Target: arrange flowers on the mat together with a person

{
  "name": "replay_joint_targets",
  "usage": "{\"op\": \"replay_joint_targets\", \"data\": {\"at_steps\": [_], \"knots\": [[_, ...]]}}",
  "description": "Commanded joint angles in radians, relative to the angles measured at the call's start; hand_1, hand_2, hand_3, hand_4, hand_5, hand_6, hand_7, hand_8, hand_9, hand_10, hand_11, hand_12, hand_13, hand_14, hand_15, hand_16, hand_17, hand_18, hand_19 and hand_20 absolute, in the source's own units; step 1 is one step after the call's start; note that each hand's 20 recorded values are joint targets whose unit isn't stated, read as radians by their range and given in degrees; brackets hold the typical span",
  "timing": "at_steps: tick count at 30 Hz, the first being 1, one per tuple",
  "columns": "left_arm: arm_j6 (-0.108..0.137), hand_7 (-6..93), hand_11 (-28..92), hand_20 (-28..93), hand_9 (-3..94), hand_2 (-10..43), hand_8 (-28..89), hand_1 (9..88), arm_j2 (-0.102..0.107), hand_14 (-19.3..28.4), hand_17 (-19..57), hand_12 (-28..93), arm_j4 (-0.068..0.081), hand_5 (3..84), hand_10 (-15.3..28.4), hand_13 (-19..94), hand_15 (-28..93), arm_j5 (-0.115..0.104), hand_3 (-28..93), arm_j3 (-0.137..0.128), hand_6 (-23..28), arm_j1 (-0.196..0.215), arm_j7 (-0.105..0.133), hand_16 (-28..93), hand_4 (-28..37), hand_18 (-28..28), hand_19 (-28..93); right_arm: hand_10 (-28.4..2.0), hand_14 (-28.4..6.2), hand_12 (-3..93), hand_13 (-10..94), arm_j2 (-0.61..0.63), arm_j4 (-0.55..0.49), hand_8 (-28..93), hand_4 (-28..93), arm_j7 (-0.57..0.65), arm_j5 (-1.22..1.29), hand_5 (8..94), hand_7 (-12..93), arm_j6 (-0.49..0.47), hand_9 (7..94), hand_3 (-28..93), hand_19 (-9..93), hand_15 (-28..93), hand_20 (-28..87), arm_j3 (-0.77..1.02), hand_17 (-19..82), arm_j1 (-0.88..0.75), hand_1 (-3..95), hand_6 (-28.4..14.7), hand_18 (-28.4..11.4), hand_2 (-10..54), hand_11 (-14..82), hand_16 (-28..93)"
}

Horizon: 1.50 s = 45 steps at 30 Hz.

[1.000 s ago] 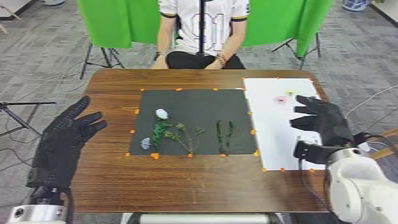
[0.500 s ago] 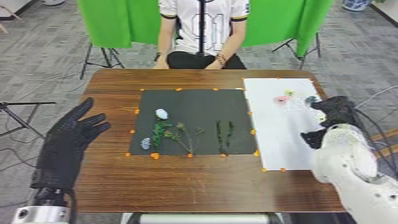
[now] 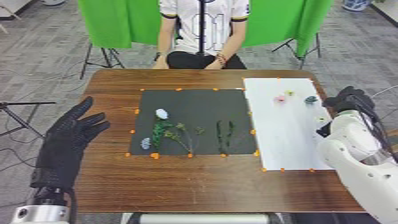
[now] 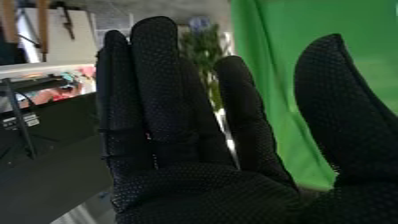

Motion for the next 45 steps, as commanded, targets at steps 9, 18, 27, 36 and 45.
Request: {"op": "replay_joint_targets", "data": {"at_steps": [9,18,27,36,45], "knots": [[-0.007,15.4,25,12,33.6,2.9,-11,21.4,-0.002,26.2,-10.9,10,0.002,31.8,19.1,23,51,0.000,79,-0.007,5.4,-0.006,-0.020,-9,-28.3,22.1,46,-20.3,-16.8,12.7,62,0.014,0.076,-11,-22,-0.040,0.025,51.7,12,-0.146,51.1,73,88,56,-18,-0.070,38,0.028,38.2,-2.3,-23.0,-7.1,13.2,6],[-0.011,15.4,25,12,33.6,2.9,-11,21.4,-0.001,26.3,-10.9,10,0.006,31.8,19.1,23,51,-0.001,79,-0.005,5.4,-0.012,-0.020,-9,-28.3,22.1,46,-18.2,-15.3,13.0,63,0.011,0.105,-11,-23,-0.075,0.024,52.7,14,-0.167,53.3,74,87,54,-18,-0.124,39,0.055,41.1,0.1,-21.7,-9.2,13.0,7],[-0.007,15.3,25,11,33.6,2.9,-11,21.4,-0.002,26.3,-10.9,10,0.008,31.8,19.1,23,51,-0.003,79,0.001,5.4,-0.016,-0.008,-9,-28.3,22.0,46,-9.7,-6.4,24.6,78,0.020,0.142,-1,-28,-0.086,-0.073,77.9,15,-0.060,83.3,62,86,44,-18,-0.211,47,0.084,58.3,2.5,-15.9,-9.5,8.8,20],[0.003,15.5,25,11,33.6,2.8,-11,21.1,-0.021,26.2,-10.9,10,0.017,31.7,19.0,23,51,-0.004,79,-0.013,5.3,0.002,-0.001,-9,-28.3,22.1,46,-6.6,-2.6,33.1,84,0.017,0.069,2,-28,-0.097,-0.123,85.2,17,0.040,93.5,59,88,43,-21,-0.165,51,0.036,63.9,3.0,-12.4,-9.5,9.9,27],[0.032,15.4,25,12,33.4,2.2,-11,20.3,-0.033,26.3,-11.0,10,-0.002,31.6,18.9,23,51,-0.033,78,-0.073,5.3,0.078,0.051,-9,-28.3,22.3,46,-6.0,-2.4,34.7,84,-0.005,-0.197,3,-28,-0.229,-0.110,85.2,17,0.126,93.7,62,91,45,-19,-0.202,49,0.060,63.2,2.5,-13.8,-9.5,10.6,28]]}}
